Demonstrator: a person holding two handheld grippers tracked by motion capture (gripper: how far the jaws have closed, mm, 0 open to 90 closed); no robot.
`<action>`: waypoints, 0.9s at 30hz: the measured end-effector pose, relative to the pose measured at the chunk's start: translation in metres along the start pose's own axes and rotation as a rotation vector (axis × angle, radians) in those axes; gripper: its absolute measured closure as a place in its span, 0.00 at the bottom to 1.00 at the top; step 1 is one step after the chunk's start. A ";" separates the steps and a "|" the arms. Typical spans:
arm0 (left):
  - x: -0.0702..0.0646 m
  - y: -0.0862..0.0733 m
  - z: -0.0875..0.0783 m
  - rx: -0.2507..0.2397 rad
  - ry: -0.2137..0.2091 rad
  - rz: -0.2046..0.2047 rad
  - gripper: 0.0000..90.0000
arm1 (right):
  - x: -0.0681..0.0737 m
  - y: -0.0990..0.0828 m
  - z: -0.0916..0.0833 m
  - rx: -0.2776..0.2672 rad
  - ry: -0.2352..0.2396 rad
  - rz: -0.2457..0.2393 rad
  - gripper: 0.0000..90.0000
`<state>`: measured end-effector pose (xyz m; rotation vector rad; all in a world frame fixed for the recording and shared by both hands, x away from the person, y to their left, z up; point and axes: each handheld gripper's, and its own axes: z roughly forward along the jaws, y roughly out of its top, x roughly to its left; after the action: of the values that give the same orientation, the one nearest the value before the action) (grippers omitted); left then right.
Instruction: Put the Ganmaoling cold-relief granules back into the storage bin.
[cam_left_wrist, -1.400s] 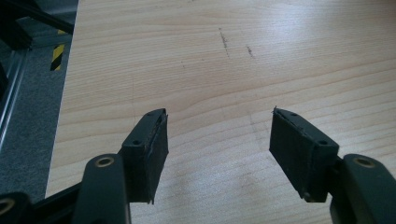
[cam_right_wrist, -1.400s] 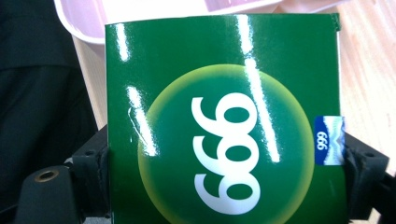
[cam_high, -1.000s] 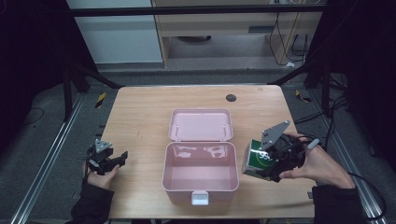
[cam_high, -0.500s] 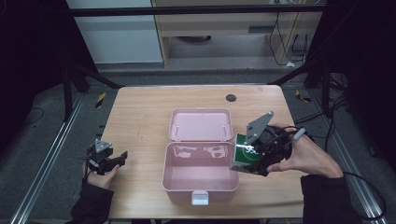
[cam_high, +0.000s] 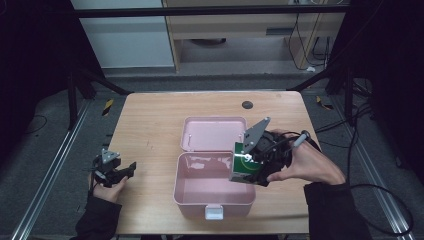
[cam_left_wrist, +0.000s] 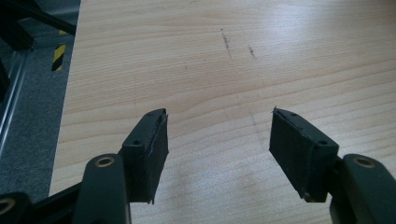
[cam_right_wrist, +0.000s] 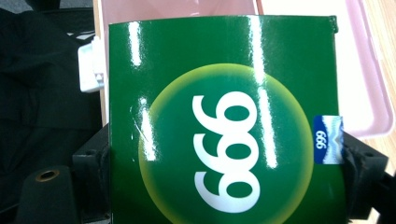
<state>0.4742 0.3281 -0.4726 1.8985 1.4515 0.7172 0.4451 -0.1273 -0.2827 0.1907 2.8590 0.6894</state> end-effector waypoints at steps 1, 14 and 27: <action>0.000 0.000 0.000 -0.001 0.000 0.000 0.41 | 0.000 0.004 0.003 -0.003 0.003 -0.005 0.18; 0.001 0.000 0.000 0.001 0.001 0.003 0.41 | -0.002 0.016 0.023 0.009 0.017 -0.028 0.18; 0.001 0.000 -0.001 -0.002 0.005 0.005 0.41 | 0.004 0.016 0.047 0.037 0.041 -0.064 0.18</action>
<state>0.4739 0.3293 -0.4717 1.9005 1.4492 0.7259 0.4531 -0.0922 -0.3170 0.0906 2.9041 0.6349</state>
